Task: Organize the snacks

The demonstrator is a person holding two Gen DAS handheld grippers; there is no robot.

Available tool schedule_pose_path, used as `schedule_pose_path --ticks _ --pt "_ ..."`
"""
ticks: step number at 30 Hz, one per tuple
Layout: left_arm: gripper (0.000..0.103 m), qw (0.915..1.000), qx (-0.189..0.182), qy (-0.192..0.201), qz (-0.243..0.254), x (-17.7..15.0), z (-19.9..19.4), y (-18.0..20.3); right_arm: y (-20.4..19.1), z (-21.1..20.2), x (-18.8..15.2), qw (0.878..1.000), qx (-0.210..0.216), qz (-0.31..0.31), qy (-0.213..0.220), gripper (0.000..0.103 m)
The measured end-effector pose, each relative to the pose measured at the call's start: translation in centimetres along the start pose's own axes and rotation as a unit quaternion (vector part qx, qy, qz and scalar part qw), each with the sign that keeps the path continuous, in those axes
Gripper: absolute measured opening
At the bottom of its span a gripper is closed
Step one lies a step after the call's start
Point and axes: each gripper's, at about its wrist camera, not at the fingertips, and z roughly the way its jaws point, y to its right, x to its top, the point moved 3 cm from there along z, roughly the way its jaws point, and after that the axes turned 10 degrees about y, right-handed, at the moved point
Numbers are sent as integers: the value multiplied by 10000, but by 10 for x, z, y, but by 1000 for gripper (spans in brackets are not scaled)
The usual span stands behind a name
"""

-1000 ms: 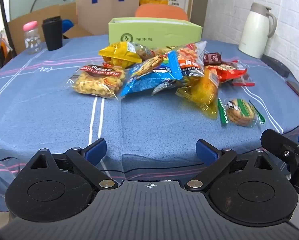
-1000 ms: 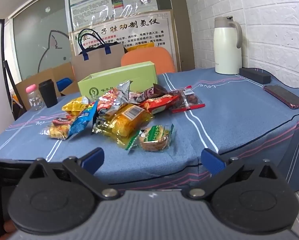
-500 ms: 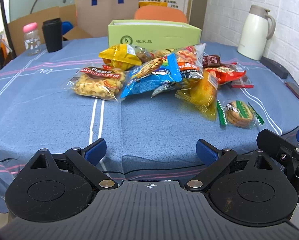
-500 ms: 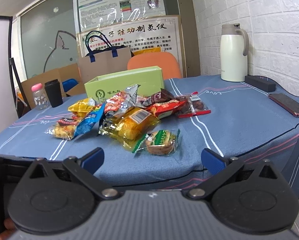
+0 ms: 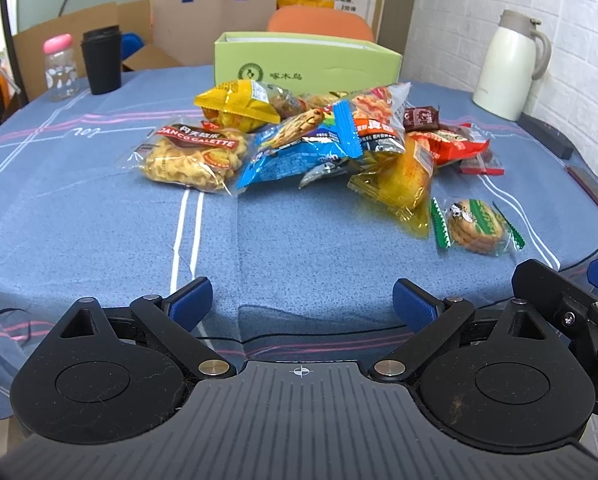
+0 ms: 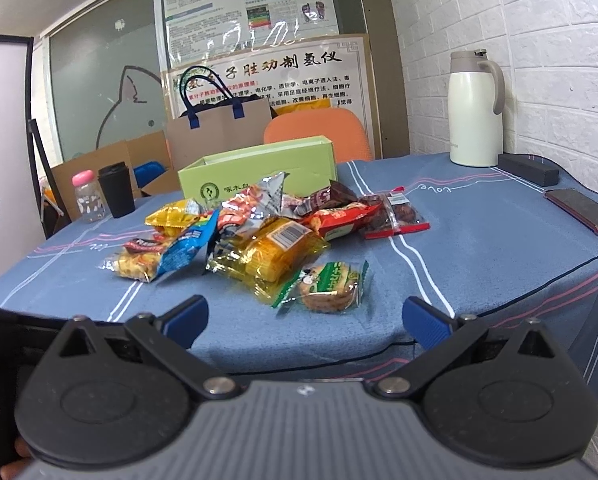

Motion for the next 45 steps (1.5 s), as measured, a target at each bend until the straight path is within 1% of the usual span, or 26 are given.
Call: schedule_pose_path --ticks 15,28,34,37,40,45 --pt "89 10000 52 -27 -74 0 2 -4 1 -2 1 10000 -37 -46 25 103" --pt "90 9999 46 -97 -110 -3 4 -6 -3 2 -3 9999 -7 -86 -58 102" --pt "92 9999 79 -106 -24 -4 6 -4 -5 3 -4 9999 23 -125 -77 103" --pt "92 9998 69 -178 -35 1 10 -1 -6 1 -2 9998 40 -183 -29 103" --pt "92 9997 -59 -197 -99 11 12 1 -2 0 2 9998 2 -189 43 102" --pt "92 9996 -119 -217 -112 26 18 1 11 10 7 9998 -139 -36 -112 103"
